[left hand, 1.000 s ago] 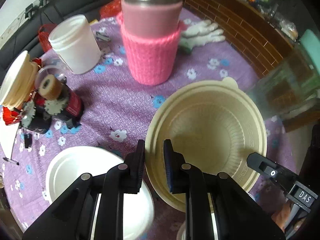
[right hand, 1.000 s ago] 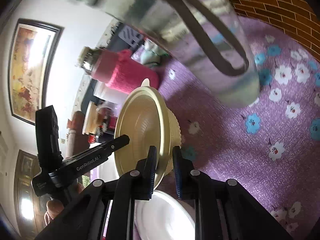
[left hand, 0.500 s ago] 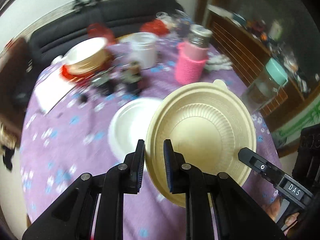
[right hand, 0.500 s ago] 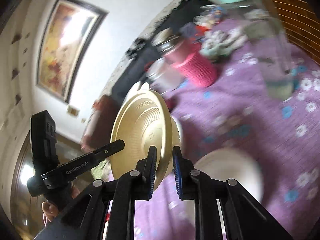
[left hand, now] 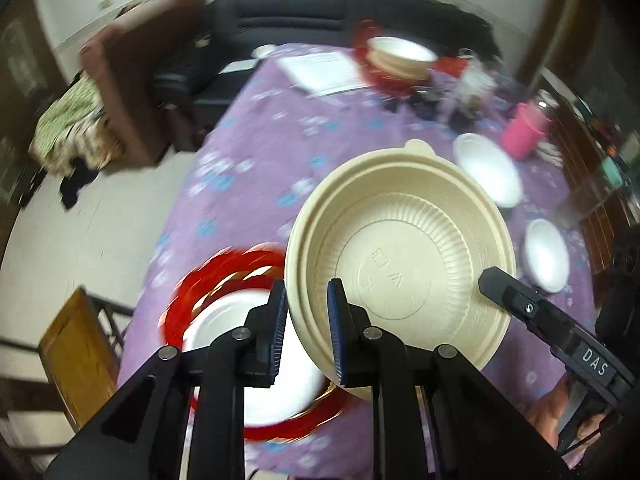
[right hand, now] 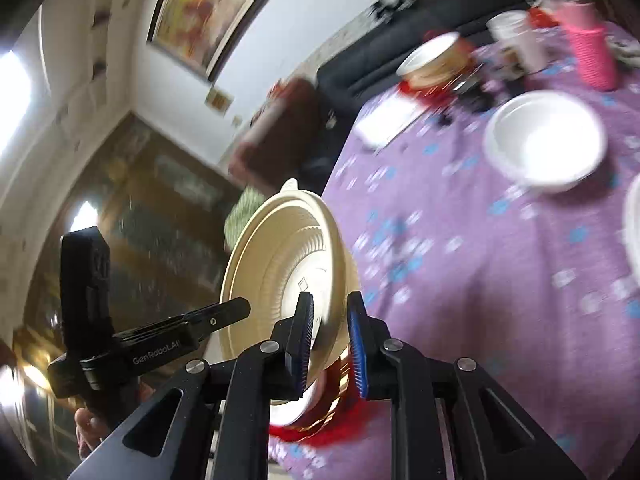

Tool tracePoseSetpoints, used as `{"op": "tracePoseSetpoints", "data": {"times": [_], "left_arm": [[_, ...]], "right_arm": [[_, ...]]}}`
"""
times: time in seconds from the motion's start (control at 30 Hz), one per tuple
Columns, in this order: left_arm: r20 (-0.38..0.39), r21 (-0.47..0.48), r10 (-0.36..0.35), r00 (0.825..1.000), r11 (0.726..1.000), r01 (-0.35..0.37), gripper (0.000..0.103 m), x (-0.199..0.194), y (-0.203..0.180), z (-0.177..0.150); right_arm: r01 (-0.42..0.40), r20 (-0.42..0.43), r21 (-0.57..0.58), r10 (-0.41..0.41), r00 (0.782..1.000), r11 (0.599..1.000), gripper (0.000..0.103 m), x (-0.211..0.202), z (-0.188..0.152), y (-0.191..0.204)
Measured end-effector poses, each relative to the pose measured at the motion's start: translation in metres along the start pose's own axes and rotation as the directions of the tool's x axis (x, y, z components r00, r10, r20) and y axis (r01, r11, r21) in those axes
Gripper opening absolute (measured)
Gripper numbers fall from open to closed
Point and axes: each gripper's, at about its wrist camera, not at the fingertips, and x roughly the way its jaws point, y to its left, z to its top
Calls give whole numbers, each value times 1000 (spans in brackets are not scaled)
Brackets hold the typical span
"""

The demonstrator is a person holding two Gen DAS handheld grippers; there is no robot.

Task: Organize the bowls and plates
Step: 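Carry the beige bowl onto the white plate stack, open the left tool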

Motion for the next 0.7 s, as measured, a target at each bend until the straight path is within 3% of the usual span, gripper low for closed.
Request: {"op": "tracePoseSetpoints", "data": {"times": [0.27,0.5,0.57,0.7], "left_arm": [[-39,-154,-27,999,988,21,16,19,74,-51],[-48,-243,-60,997,969,47,16,38,109,-69],[-42,-234,-25,999,972,14,17,36,111,-73],[-31,-247,-7,999,969,-1,19,33,119,-78]], "right_arm": [[52,-135,-112,-67,988,992,20,72,-51,52],[100,-169,-201,-135,976,974,20,107,-81,67],[105,-184,-217,-146,972,970,23,113,-85,68],[117,-153,-224,-153,976,968,40,105,-82,64]]}}
